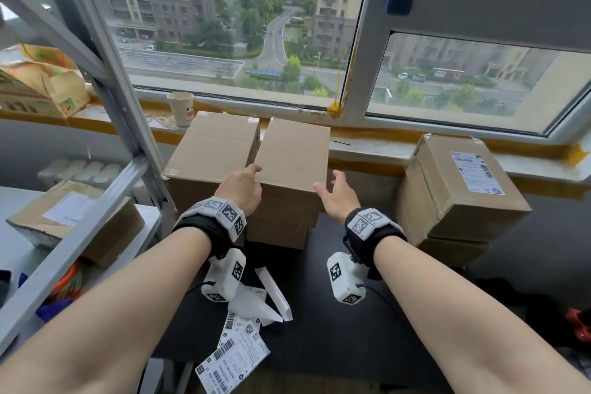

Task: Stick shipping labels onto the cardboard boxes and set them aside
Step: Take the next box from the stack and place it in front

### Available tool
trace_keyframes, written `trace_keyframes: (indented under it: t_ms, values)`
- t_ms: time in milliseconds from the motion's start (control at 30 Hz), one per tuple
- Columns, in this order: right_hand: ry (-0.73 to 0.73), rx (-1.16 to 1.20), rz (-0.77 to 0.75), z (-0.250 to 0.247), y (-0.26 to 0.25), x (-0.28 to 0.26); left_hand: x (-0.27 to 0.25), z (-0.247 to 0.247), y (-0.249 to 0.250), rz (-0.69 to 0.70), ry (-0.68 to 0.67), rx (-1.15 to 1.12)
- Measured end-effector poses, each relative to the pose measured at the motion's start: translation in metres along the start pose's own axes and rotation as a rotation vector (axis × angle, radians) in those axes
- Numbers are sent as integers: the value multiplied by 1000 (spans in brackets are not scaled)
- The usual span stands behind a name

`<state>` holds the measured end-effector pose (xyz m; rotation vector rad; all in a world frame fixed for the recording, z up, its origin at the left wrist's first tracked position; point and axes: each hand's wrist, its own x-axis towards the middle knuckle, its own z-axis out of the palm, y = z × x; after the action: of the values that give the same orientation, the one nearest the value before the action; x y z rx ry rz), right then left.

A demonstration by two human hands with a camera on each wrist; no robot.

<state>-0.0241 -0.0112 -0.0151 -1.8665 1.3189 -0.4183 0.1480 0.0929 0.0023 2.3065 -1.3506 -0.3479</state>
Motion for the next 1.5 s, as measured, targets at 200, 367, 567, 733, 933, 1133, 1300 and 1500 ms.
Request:
trace_keyframes:
  t_ms: [200,367,567,733,933,1133,1300,1500]
  values:
    - [-43,208,86,8,3,13,7,6,7,-55,12,-44]
    - [-29,387,86,9,1,17,13,5,13,-114,-8,-125]
    - [38,537,89,-8,7,13,10,6,24,-92,104,-345]
    - [79,610,133,-36,30,-3,3,7,45,-62,109,-624]
    - [112,724,135,-76,63,-46,-18,28,74,-135,-10,-941]
    - [95,757,148,-98,101,-95,-50,58,97,-212,-190,-1046]
    - [91,822,192,-100,136,-121,-76,88,99,-174,-315,-1025]
    - [23,855,194,-101,153,-131,-84,96,97,-155,-372,-1008]
